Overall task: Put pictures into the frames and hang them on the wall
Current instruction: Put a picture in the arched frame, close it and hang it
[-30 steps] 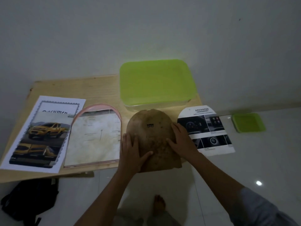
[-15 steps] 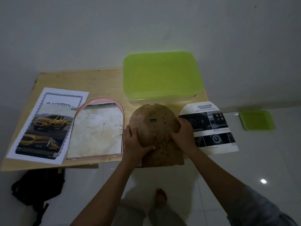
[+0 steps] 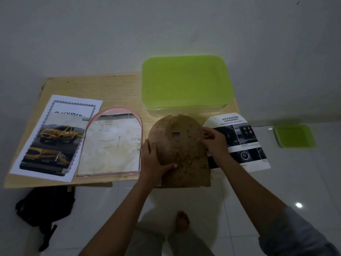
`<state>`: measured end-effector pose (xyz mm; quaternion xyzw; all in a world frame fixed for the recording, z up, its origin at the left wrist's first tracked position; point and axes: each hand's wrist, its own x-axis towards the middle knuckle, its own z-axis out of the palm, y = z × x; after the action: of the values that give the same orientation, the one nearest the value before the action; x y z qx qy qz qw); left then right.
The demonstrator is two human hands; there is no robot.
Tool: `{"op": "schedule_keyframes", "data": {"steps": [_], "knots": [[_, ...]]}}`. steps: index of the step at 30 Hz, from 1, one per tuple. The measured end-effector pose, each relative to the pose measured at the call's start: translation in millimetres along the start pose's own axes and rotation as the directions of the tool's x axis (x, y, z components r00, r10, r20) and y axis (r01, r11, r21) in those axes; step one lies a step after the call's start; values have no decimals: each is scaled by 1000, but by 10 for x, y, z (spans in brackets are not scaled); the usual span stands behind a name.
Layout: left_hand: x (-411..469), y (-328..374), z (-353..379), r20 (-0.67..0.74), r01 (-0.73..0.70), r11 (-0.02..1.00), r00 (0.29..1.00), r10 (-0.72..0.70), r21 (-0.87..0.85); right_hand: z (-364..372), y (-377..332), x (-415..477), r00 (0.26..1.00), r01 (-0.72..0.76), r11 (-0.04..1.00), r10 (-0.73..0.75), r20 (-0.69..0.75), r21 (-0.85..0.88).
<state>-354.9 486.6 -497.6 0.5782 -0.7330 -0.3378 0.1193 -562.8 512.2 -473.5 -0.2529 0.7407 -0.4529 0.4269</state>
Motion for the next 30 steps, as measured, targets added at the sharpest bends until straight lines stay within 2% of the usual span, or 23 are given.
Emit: {"op": "schedule_keyframes", "data": {"steps": [4, 12, 22, 25, 30], "knots": [[-10, -6, -27, -8, -12, 1000, 1000, 12, -14, -35, -85, 30, 999, -22, 997, 19, 37, 76], [-35, 2, -66, -9, -17, 998, 1000, 16, -54, 67, -84, -100, 992, -8, 998, 0, 127, 58], [-188, 76, -148, 13, -34, 993, 999, 36, -116, 55, -186, -309, 1000, 13, 993, -14, 6, 117], [-237, 45, -310, -27, -51, 986, 999, 47, -161, 63, -158, -388, 999, -8, 986, 15, -41, 165], [-233, -256, -715, -124, -101, 984, 989, 82, -149, 418, -168, -563, 997, -63, 972, 71, -27, 225]]}}
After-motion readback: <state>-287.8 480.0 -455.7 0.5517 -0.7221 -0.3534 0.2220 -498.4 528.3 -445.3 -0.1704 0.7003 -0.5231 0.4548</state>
